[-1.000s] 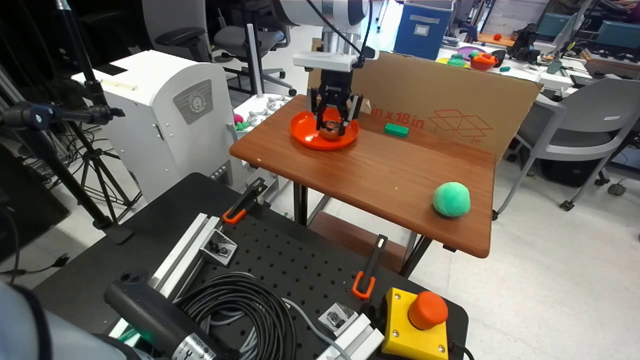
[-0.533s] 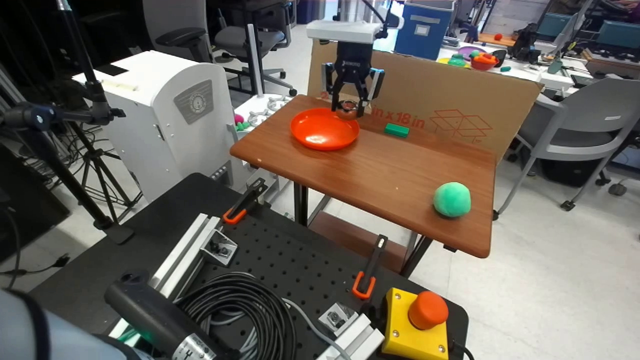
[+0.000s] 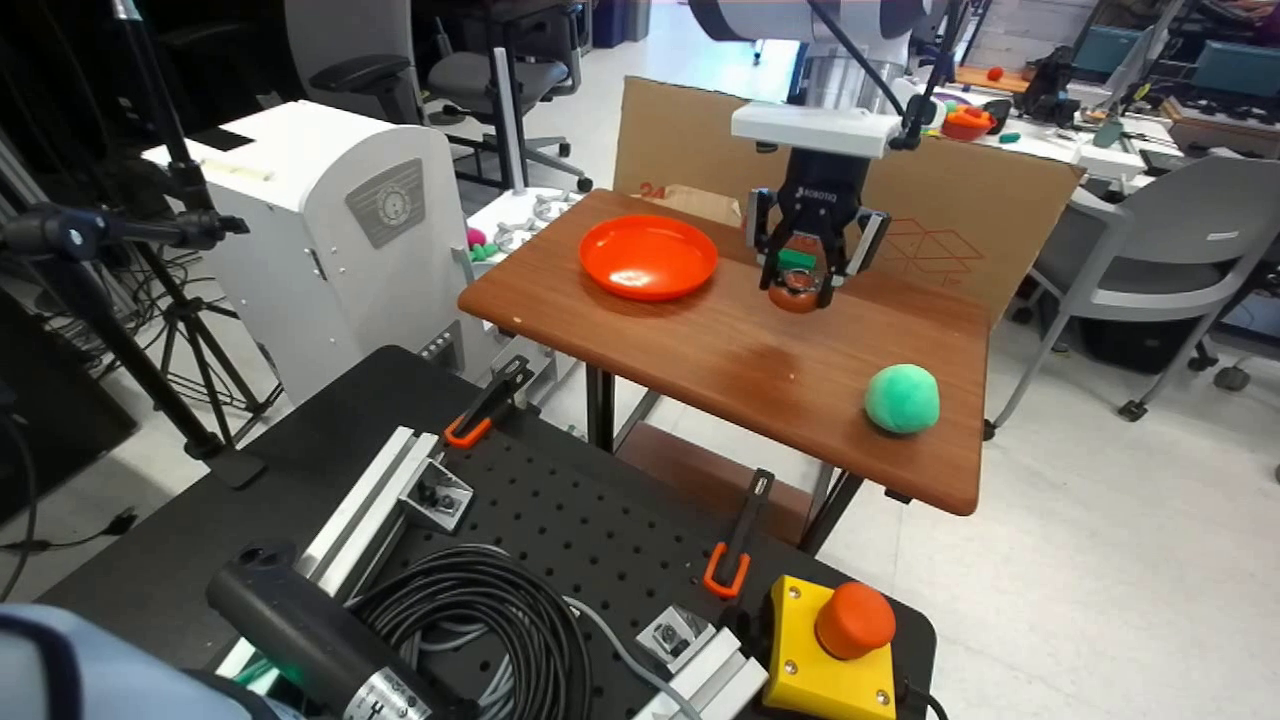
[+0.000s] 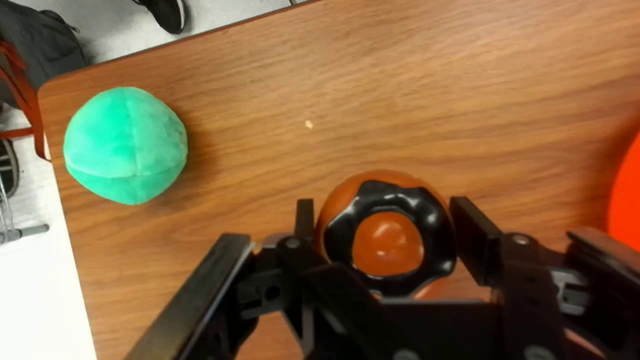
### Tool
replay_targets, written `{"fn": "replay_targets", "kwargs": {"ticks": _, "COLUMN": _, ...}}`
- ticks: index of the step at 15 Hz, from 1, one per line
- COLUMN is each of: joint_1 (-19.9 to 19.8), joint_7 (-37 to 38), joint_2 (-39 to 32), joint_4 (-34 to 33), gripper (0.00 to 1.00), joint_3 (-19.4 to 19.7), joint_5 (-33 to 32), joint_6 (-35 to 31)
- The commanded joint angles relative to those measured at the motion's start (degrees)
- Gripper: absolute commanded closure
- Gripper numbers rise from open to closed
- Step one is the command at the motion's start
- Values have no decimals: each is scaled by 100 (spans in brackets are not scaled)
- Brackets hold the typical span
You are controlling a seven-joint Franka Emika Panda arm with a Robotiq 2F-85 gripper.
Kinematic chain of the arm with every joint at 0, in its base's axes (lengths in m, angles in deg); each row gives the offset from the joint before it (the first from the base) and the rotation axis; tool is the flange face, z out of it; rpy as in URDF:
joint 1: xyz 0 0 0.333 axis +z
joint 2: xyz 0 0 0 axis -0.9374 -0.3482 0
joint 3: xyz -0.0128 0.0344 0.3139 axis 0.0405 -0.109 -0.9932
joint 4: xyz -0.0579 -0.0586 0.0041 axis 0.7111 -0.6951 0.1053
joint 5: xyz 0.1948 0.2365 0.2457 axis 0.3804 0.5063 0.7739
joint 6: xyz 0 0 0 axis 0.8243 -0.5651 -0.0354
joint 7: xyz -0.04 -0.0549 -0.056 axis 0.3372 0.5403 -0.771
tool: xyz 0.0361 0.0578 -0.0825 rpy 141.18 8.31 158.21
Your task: Pick up the doughnut and put it on the table
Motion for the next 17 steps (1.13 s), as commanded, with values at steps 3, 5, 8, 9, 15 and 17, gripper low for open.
{"fn": "replay_targets", "kwargs": {"ticks": 3, "joint_1": -52, "joint_7": 106, "joint_2": -828, "joint_4": -500, "gripper": 58, "joint_3": 139, "joint_5": -203, "joint_6": 116}}
{"fn": "replay_targets", "kwargs": {"ticks": 5, "joint_1": -24, "joint_7": 26, "joint_2": -916, "joint_4": -571, "gripper": 58, "joint_3": 112, "joint_5": -254, "joint_6": 179}}
{"fn": "replay_targets", "kwargs": {"ticks": 8, "joint_1": -58, "joint_7": -72, "joint_2": -678, "joint_4": -418, "gripper": 6, "joint_3": -7, "joint_5": -131, "joint_6": 96}}
{"fn": "replay_targets", "kwargs": {"ticks": 9, "joint_1": -59, "joint_7": -105, "joint_2": -509, "joint_4": -265, "gripper": 2, "joint_3": -54, "joint_5": -97, "joint_6": 37}}
{"fn": "replay_targets", "kwargs": {"ticks": 15, "joint_1": -29, "joint_7": 28, "joint_2": -74, "joint_4": -1, "gripper": 0, "joint_3": -204, "joint_5": 151, "joint_6": 98}}
{"fn": "replay_targets", "kwargs": {"ticks": 17, "joint_1": -30, "joint_7": 39, "joint_2": 161, "joint_4": 192, "gripper": 0, "joint_3": -237, "joint_5": 211, "joint_6": 99}}
